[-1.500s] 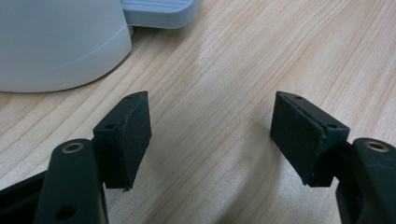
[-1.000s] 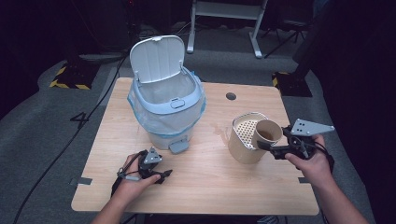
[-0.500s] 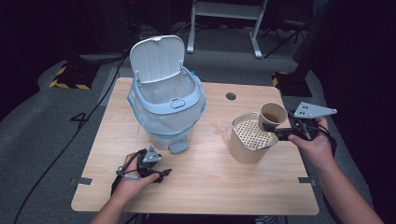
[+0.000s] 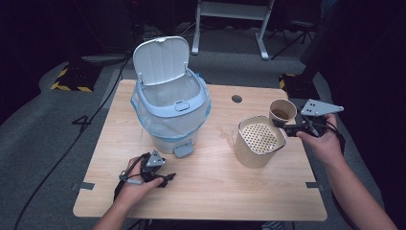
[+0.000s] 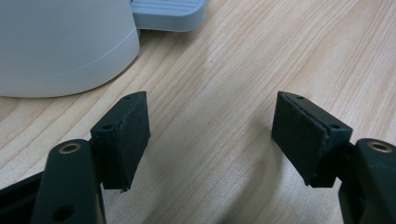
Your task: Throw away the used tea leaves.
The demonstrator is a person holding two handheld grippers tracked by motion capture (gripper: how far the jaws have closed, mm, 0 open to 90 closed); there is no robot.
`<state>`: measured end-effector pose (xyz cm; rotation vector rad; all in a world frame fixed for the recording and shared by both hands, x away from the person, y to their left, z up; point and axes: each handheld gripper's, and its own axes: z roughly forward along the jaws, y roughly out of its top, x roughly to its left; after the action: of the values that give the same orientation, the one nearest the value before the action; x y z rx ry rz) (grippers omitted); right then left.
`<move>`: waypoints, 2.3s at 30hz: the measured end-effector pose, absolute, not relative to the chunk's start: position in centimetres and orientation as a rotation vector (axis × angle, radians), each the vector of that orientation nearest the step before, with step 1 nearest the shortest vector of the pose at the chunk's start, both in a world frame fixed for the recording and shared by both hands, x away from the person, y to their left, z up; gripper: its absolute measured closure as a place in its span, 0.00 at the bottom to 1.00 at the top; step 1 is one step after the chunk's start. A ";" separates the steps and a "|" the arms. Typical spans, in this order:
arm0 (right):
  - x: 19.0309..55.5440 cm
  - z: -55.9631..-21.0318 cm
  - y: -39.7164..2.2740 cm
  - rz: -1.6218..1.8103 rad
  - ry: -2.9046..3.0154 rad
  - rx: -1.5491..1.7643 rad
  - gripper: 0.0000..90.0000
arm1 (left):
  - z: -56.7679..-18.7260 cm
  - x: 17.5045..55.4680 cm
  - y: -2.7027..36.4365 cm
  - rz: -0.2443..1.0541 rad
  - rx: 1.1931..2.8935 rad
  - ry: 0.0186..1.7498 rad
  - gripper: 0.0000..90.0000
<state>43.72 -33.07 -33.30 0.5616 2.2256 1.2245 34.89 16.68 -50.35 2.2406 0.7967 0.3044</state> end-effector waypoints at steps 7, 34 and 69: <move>43.8 -33.1 -33.1 1.146 2.197 0.470 0.37 | -50.3 34.9 16.7 0.305 2.241 0.796 0.31; 41.0 -35.9 -29.0 -0.184 1.748 -0.408 0.40 | -50.4 34.9 16.7 0.305 2.241 0.797 0.31; 39.2 -36.1 -26.6 -0.440 1.510 -0.671 0.41 | -50.3 34.9 16.7 0.303 2.241 0.798 0.31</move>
<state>39.18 -26.58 -36.07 -0.6708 1.5098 -0.4400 34.88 16.70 -50.35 2.2408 0.7980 0.3030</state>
